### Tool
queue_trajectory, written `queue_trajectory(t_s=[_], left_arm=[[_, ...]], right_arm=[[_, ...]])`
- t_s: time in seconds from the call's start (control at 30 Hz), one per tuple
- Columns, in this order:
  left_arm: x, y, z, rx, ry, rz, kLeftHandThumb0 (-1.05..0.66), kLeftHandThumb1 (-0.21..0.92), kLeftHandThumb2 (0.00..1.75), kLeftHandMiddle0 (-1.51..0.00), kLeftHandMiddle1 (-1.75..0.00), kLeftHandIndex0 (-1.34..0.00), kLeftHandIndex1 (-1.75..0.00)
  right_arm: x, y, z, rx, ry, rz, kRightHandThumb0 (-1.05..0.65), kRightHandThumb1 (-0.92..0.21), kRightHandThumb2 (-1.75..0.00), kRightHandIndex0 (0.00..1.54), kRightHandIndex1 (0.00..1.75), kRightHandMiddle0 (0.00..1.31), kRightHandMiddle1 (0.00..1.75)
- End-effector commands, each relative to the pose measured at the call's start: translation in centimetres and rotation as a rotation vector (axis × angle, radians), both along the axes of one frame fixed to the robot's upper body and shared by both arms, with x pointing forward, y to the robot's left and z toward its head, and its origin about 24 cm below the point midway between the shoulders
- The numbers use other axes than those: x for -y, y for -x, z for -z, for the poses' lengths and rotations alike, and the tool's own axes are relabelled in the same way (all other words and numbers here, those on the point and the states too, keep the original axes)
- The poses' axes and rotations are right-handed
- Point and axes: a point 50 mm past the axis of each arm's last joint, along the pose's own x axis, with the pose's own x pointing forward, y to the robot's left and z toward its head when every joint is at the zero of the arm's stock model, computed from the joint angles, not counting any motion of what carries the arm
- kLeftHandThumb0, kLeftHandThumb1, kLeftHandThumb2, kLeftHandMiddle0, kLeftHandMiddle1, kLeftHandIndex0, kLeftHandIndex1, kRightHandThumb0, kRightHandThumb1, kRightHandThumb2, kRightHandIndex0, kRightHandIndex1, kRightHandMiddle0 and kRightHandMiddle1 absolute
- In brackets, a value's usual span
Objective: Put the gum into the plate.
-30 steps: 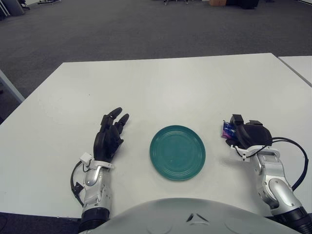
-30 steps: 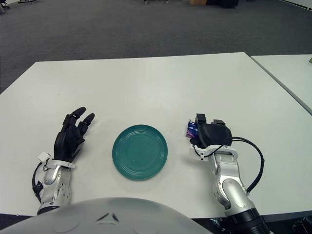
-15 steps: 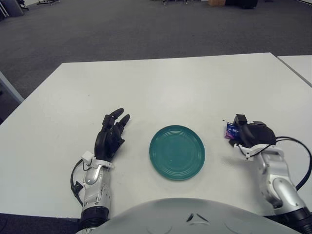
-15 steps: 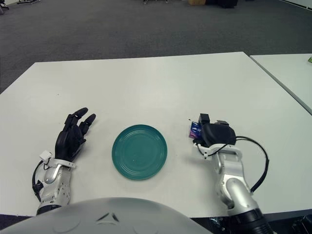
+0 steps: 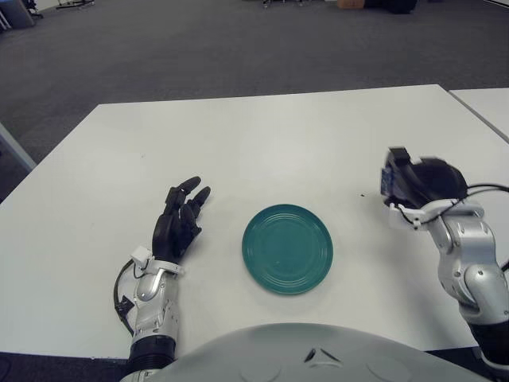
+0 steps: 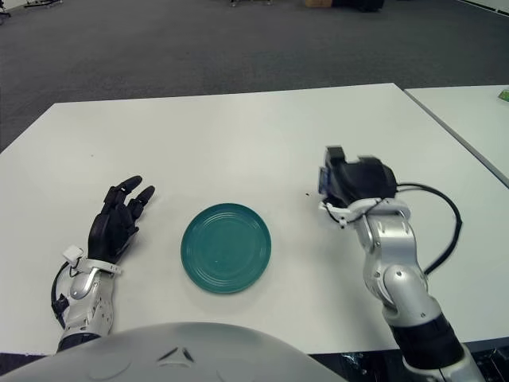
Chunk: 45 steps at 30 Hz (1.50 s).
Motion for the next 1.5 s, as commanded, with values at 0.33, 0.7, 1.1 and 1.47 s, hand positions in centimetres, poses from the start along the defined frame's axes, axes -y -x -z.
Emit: queue_trajectory(t_s=[0.33, 0.7, 1.1, 1.47], left_arm=[[0.8, 0.8, 1.0, -0.011, 0.035, -0.043, -0.80, 0.92, 0.79, -0.43, -0.17, -0.03, -1.04], [1.2, 0.7, 1.4, -0.030, 0.054, -0.029, -0.75, 0.92, 0.80, -0.39, -0.16, 0.00, -1.02], [3.0, 0.4, 1.5, -0.035, 0.113, -0.033, -0.75, 0.92, 0.75, -0.36, -0.12, 0.00, -0.99], [3.0, 0.5, 1.4, -0.026, 0.115, -0.013, -0.74, 0.92, 0.70, -0.40, -0.15, -0.03, -1.09]], right_arm=[[-5.1, -0.4, 0.9, -0.012, -0.014, -0.195, -0.38, -0.76, -0.74, 0.47, 0.62, 0.30, 1.75], [-10.1, -1.0, 2.9, -0.068, -0.063, -0.357, -0.37, -0.77, -0.73, 0.44, 0.76, 0.29, 1.75], [-12.1, 0.6, 3.2, -0.093, -0.120, -0.445, -0.38, -0.74, -0.77, 0.39, 0.92, 0.31, 1.75], [-13.3, 1.0, 3.2, -0.169, -0.111, -0.537, -0.37, -0.76, -0.74, 0.34, 0.87, 0.29, 1.75]])
